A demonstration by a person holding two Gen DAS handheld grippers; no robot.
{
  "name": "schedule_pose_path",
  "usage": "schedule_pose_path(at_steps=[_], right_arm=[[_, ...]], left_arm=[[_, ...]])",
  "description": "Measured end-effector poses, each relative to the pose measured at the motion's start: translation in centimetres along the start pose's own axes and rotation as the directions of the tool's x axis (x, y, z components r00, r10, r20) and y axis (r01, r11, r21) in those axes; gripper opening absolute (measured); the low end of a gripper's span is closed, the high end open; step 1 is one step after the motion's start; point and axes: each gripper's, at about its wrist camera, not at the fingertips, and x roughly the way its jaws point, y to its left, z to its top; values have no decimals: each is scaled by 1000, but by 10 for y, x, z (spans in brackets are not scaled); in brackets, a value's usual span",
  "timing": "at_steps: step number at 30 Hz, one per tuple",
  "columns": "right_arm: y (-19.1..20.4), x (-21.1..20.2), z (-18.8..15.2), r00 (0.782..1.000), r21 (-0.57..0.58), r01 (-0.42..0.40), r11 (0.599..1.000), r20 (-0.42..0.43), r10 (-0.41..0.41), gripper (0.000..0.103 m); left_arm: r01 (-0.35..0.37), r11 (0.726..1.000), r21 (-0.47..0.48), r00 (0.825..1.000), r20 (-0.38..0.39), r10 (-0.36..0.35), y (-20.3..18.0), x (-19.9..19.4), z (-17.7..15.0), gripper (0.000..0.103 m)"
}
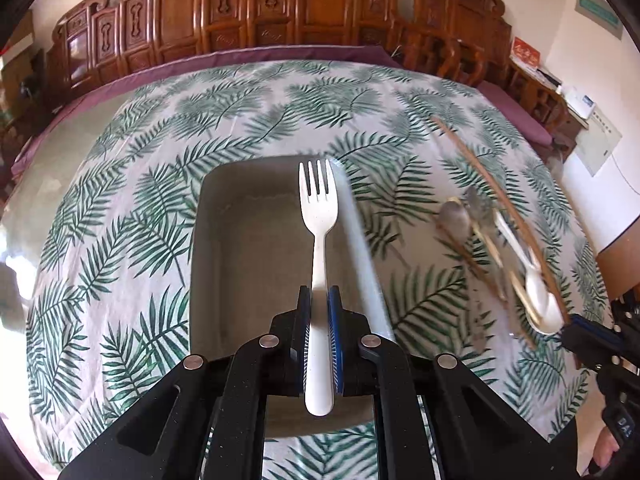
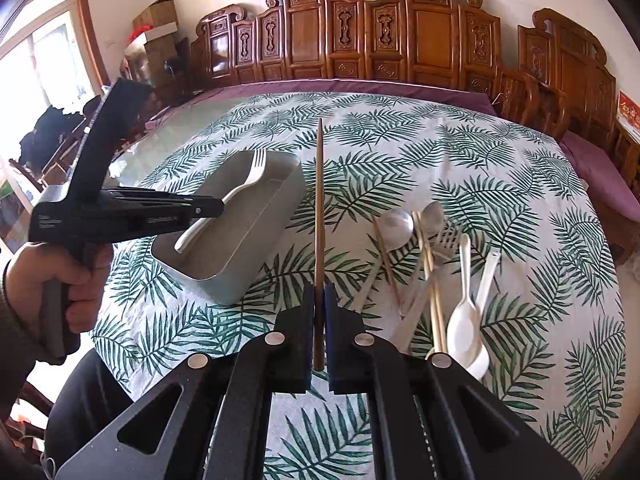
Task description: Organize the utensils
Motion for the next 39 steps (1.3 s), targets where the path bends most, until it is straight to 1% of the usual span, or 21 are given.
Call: schedule_pose_path(at_steps=[4,8,11,12,17,21,23,24,25,26,28,31,36,39], right_arm=[[5,8,3,1000,0,-3,1000,-15,3,6],[10,14,6,1000,-1,-10,1000,-23,10,6],[16,18,9,999,-4,-19,1000,-29,18,6],[18,20,11,999,-3,-23,1000,-31,23,6],[34,33,19,997,0,-59,998,-46,58,6],[50,45,26,994,13,-92,996,-64,92,6],[60,54,31,991,18,-104,994,-79,105,6],[64,57,33,991,17,-106,994,-86,107,6],[67,61,35,990,15,-106,994,-95,107,6],[71,65,36,989,15,-107,994,-103,108,6],[77,71,40,987,20,-111,994,-114,113,6],[82,85,46,981,55,-132,990,-136,138,6],[89,104,50,975,83,-125,989,-175,138,6],[91,112,50,972,92,-120,988,-190,136,6]], left_arm=[[-16,1000,1,1000,-21,16,8,13,0,8],[-22,1000,-7,999,-28,22,14,17,2,8],[-13,1000,-20,1000,-22,12,20,13,3,13],[-13,1000,-20,1000,-15,13,23,10,3,16],[-14,1000,-24,1000,27,14,37,-13,1,21],[-35,999,-16,998,58,36,50,-29,0,31],[-43,999,-15,996,72,44,58,-36,-1,39],[-44,999,-18,996,79,45,63,-40,-1,47],[-48,999,-21,995,87,50,67,-43,-1,52],[-53,998,-24,994,93,55,72,-46,-1,53],[-62,998,-32,992,105,65,80,-52,-2,64],[-72,997,-39,990,121,77,92,-60,-5,72],[-77,996,-55,988,130,83,107,-67,-9,78],[-73,995,-64,988,135,81,114,-71,-12,79]])
